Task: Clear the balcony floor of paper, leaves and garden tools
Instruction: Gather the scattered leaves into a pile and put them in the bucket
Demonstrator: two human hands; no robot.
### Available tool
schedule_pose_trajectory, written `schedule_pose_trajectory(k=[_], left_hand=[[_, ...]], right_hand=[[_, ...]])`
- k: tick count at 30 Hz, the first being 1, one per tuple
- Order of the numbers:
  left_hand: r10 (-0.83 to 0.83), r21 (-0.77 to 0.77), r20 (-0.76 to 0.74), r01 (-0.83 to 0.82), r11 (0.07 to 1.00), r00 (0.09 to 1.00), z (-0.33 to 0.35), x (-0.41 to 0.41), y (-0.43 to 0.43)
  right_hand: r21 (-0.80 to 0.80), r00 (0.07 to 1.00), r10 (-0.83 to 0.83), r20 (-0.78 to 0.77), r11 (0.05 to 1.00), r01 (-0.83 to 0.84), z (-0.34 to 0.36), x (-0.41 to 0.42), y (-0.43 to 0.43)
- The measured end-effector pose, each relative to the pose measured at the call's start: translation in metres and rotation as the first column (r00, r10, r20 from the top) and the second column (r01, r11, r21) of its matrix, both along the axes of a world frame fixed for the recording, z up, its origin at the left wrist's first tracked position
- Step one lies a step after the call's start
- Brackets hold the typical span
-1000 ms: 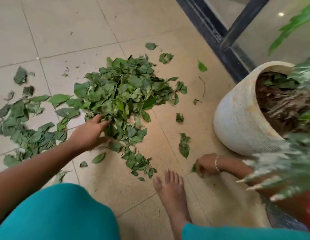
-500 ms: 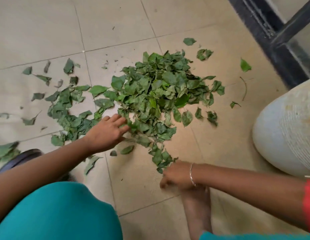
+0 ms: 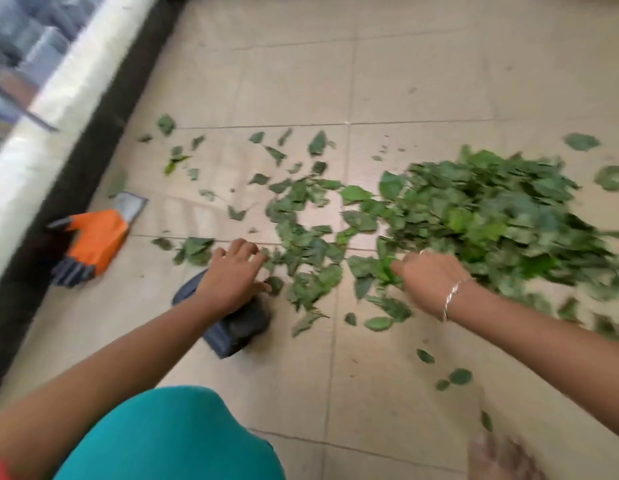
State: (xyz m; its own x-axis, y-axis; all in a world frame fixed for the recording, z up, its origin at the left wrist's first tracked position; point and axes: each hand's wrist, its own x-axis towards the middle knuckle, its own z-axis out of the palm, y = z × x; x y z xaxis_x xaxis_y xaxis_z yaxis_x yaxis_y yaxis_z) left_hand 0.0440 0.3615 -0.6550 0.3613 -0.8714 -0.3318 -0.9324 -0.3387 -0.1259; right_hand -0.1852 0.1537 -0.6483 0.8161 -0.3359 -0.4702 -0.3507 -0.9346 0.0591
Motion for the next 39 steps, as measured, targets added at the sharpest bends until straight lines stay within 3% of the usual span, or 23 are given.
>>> schedule_pose_trajectory(k=[3, 6, 9, 12, 15, 16, 18, 21, 25, 28, 30, 33, 35, 39], left_hand=[[0.048, 0.023, 0.007, -0.049, 0.999, 0.999, 0.002, 0.003, 0.02], [0.046, 0.127, 0.027, -0.049, 0.991, 0.999, 0.001, 0.004, 0.042], [0.076, 0.256, 0.018, -0.078, 0.964, 0.997, 0.004, 0.004, 0.067], [0.088, 0.349, 0.037, -0.095, 0.932, 0.995, 0.006, 0.002, 0.088], [0.048, 0.3, 0.042, -0.058, 0.952, 0.998, 0.005, -0.002, 0.089], [0.061, 0.256, -0.001, -0.058, 0.965, 0.998, 0.005, -0.006, 0.082], [0.206, 0.165, -0.175, -0.177, 0.97, 0.963, -0.002, -0.022, 0.06], [0.549, 0.096, -0.386, -0.559, 0.823, 0.742, -0.022, -0.064, 0.028], [0.759, 0.048, -0.471, -0.846, 0.53, 0.449, -0.052, -0.11, 0.001], [0.714, -0.171, -0.587, -0.92, 0.352, 0.382, -0.067, -0.124, -0.026], [0.676, -0.261, -0.632, -0.925, 0.277, 0.38, -0.076, -0.128, -0.04], [0.472, -0.276, -0.774, -0.895, 0.35, 0.422, -0.077, -0.14, -0.056], [0.29, -0.276, -0.87, -0.883, 0.38, 0.397, -0.068, -0.154, -0.063], [0.262, -0.317, -0.885, -0.91, 0.269, 0.386, -0.06, -0.16, -0.061]], right_hand=[[0.087, 0.93, 0.357, 0.091, 0.927, -0.365, -0.017, 0.031, 0.048], [0.088, 0.724, 0.635, 0.269, 0.732, -0.675, -0.045, 0.053, 0.075], [0.121, 0.625, 0.773, 0.112, 0.614, -0.78, -0.06, 0.066, 0.082], [-0.008, 0.719, 0.695, -0.009, 0.719, -0.695, -0.056, 0.07, 0.058], [-0.12, 0.917, 0.398, 0.034, 0.912, -0.392, -0.044, 0.065, 0.036], [-0.113, 0.931, 0.359, 0.067, 0.93, -0.35, -0.045, 0.064, 0.037], [-0.036, 0.899, 0.422, 0.118, 0.906, -0.421, -0.051, 0.063, 0.047], [0.044, 0.816, 0.572, 0.088, 0.816, -0.577, -0.067, 0.059, 0.05], [-0.047, 0.908, 0.409, 0.09, 0.912, -0.407, -0.076, 0.037, 0.005], [-0.089, 0.927, 0.252, 0.277, 0.968, -0.236, -0.072, 0.017, -0.01], [-0.109, 0.884, 0.311, 0.35, 0.95, -0.291, -0.076, 0.005, 0.009], [-0.071, 0.75, 0.52, 0.409, 0.837, -0.542, -0.097, -0.015, 0.042], [-0.051, 0.716, 0.595, 0.364, 0.781, -0.622, -0.105, -0.026, 0.034], [-0.193, 0.814, 0.473, 0.338, 0.881, -0.432, -0.109, -0.027, -0.033]])
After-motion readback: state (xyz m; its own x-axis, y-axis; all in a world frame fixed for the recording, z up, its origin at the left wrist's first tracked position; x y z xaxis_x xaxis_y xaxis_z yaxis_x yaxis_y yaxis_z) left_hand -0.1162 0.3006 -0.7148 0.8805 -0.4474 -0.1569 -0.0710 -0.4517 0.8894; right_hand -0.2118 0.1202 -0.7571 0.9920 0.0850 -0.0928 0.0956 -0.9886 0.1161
